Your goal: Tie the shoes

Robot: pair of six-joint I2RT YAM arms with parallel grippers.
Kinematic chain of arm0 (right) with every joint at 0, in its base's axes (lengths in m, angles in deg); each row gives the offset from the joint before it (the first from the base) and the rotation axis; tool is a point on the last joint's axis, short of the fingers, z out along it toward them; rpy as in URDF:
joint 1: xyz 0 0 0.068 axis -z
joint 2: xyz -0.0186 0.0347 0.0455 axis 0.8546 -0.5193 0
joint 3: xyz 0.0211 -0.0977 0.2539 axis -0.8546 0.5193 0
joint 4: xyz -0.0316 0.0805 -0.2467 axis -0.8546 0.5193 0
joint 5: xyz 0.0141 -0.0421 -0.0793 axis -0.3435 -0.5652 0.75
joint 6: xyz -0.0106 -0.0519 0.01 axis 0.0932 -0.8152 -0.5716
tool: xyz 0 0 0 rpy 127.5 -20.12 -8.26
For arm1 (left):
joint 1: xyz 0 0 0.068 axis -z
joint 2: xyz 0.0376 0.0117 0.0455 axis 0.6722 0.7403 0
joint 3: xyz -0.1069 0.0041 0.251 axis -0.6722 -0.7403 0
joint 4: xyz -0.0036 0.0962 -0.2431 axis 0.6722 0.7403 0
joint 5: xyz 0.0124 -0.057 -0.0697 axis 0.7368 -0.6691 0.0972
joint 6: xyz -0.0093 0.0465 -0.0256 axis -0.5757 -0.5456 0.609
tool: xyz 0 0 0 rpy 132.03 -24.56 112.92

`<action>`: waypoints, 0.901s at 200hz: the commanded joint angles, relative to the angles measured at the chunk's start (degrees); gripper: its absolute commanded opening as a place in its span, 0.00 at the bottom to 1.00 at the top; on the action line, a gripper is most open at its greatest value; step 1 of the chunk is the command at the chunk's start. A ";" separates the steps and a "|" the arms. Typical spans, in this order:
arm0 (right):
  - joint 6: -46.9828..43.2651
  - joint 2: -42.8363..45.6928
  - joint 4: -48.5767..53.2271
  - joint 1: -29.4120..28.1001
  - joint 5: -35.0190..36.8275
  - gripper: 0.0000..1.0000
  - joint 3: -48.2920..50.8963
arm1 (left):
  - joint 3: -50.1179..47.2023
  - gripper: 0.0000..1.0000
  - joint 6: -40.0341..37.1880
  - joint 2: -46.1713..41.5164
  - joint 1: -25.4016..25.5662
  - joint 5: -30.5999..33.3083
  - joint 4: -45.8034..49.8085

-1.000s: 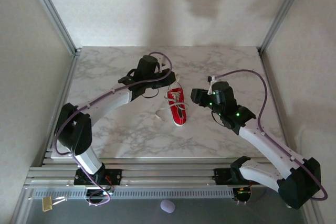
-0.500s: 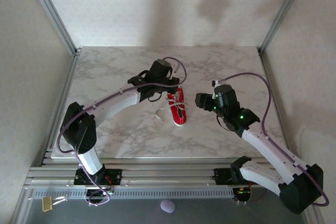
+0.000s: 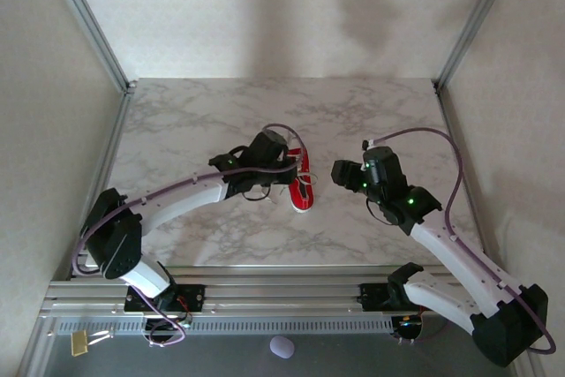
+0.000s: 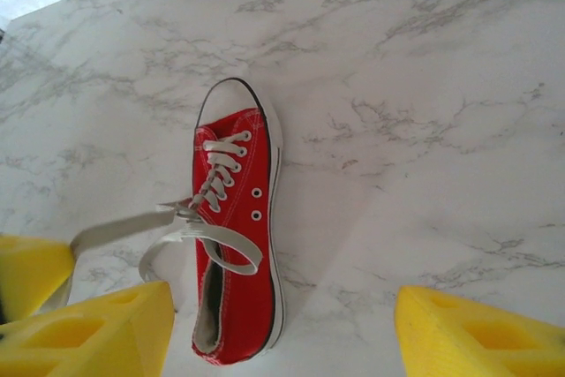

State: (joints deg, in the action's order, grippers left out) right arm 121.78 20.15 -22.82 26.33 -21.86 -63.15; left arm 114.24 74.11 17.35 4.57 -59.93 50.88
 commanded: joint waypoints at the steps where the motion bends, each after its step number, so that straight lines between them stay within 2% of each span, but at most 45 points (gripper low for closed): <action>1: 1.64 1.03 1.65 0.39 0.66 0.66 1.58 | -1.58 0.00 8.65 -1.98 2.80 0.54 -3.48; 50: 5.69 5.27 6.57 0.38 4.12 0.64 4.22 | -5.10 0.00 16.74 0.26 6.10 -1.10 -13.01; 75: 7.30 10.15 2.50 0.34 -5.75 0.61 8.98 | -5.25 0.00 20.50 2.05 6.11 -0.95 -17.31; 102: 10.20 18.38 -8.66 0.25 -18.39 0.61 17.99 | -4.80 0.00 23.56 3.75 6.10 -1.10 -20.84; 128: 11.86 24.34 -16.10 -0.21 -23.69 0.63 25.23 | -4.45 0.00 24.87 4.77 6.04 -0.56 -21.04; 149: 13.37 24.21 -23.13 -0.30 -27.61 0.66 28.72 | -4.51 0.00 25.55 5.31 5.88 -0.68 -21.50; 180: 13.41 18.85 -32.71 -1.86 -30.75 0.68 30.65 | -4.62 0.00 25.80 5.79 5.88 -1.04 -22.27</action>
State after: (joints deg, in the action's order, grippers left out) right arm 133.95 41.90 -43.37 25.81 -47.41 -33.73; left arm 109.52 98.52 22.46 10.49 -60.59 30.69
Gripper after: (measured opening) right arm 0.676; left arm 0.046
